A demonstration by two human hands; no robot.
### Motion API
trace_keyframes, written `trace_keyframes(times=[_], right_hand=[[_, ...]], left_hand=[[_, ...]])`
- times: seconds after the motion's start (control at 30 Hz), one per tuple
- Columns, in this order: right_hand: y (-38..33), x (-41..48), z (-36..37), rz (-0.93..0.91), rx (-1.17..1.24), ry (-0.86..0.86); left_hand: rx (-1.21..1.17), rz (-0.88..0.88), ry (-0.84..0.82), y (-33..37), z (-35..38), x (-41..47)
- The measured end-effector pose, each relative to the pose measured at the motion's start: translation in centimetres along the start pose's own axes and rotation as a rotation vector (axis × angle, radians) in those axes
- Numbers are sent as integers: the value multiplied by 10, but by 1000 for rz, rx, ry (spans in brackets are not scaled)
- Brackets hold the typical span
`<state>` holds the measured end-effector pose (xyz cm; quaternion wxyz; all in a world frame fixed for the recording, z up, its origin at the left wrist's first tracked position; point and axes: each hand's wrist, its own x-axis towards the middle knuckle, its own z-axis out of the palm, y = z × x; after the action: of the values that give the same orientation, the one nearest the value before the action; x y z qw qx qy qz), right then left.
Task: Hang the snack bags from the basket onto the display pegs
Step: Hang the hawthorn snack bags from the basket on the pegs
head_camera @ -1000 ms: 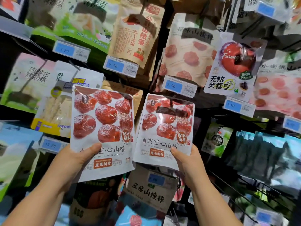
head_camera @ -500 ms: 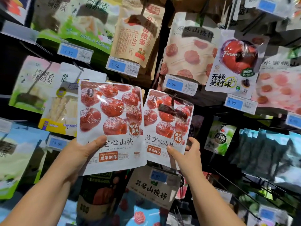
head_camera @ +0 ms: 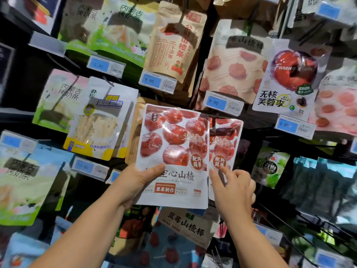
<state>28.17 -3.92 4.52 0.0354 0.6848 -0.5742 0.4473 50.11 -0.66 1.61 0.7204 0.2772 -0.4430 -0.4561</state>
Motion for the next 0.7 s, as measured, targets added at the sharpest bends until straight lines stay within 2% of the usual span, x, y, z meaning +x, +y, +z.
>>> trace_keyframes(times=[0.1, 0.23, 0.37, 0.5, 0.7], right_hand=[[0, 2, -2, 31, 110, -38], [0, 2, -3, -35, 208, -77], [3, 3, -3, 27, 433, -170], [13, 7, 2, 83, 630, -174], [20, 6, 2, 74, 742, -160]], left_hand=[[-10, -21, -25, -3, 6, 5], [-2, -45, -83, -5, 16, 12], [28, -94, -121, -5, 27, 21], [62, -120, -168, -4, 36, 28], [145, -84, -196, -5, 44, 39]])
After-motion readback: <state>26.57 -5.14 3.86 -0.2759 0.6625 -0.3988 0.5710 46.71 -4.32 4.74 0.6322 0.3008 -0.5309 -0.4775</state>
